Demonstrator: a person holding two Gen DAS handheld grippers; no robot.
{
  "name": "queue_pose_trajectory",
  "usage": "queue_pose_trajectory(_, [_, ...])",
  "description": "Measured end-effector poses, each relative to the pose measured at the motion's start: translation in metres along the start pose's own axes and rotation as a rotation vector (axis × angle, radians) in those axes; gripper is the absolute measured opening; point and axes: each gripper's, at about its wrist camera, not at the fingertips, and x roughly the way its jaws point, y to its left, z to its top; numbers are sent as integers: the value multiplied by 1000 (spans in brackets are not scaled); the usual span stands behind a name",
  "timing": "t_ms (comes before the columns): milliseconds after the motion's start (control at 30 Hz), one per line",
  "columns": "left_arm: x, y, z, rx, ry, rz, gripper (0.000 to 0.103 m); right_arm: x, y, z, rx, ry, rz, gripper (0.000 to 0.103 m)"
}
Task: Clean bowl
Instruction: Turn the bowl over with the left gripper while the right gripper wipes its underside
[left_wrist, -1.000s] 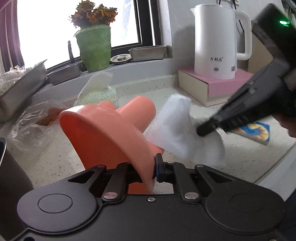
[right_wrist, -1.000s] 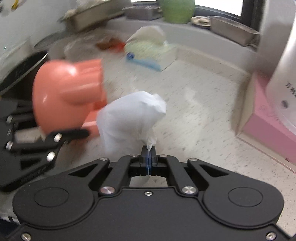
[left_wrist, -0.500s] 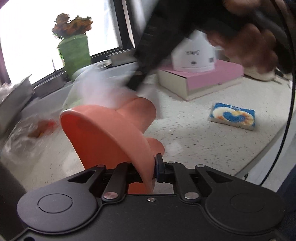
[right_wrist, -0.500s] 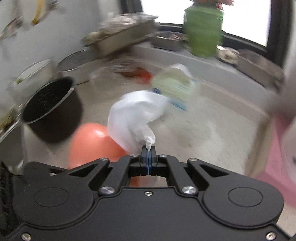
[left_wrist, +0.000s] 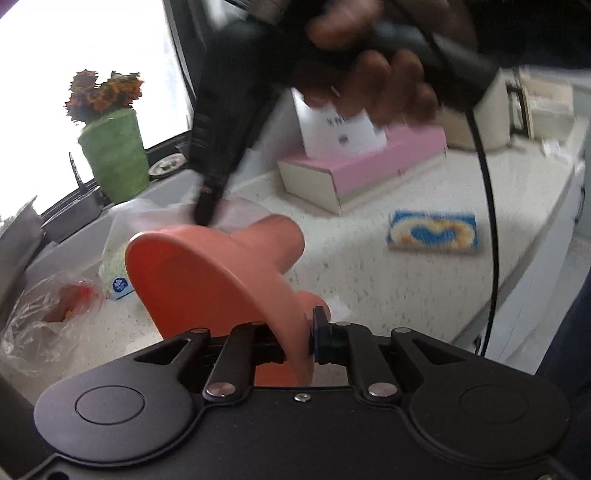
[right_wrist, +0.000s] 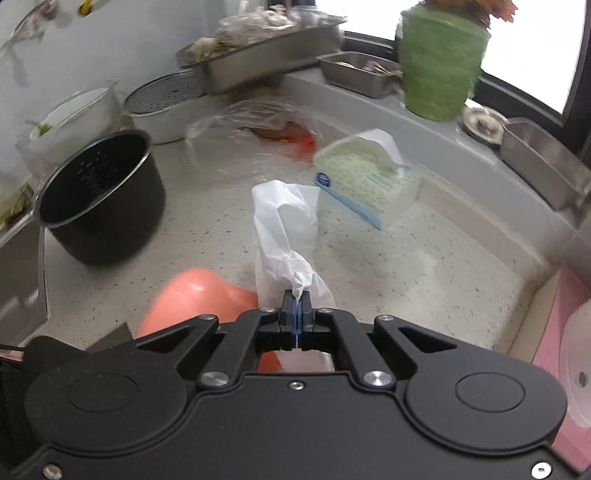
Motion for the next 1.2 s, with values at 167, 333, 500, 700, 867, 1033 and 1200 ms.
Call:
queue_pose_trajectory(167, [-15,23,19,-141,-63,-1,13,4,-21,-23,106,-6,61,1])
queue_pose_trajectory(333, [-19,37,33,-203,-88,-6,12,8,-41,-46,212,-12,123,1])
queue_pose_trajectory(500, [-12,49,37,-318,-84,-12,11,9,-55,-70,300,-18,172,1])
queue_pose_trajectory(700, [-6,65,54,-478,-142,-35,11,11,-48,-100,367,-11,170,1])
queue_pose_trajectory(867, [7,74,66,-586,-169,-44,10,2,-31,-109,381,-53,200,1])
queue_pose_trajectory(1033, [24,77,71,-658,-159,-46,10,-13,-13,-104,354,-128,227,1])
queue_pose_trajectory(1200, [33,79,69,-699,-136,-27,10,-20,-8,-105,345,-141,225,1])
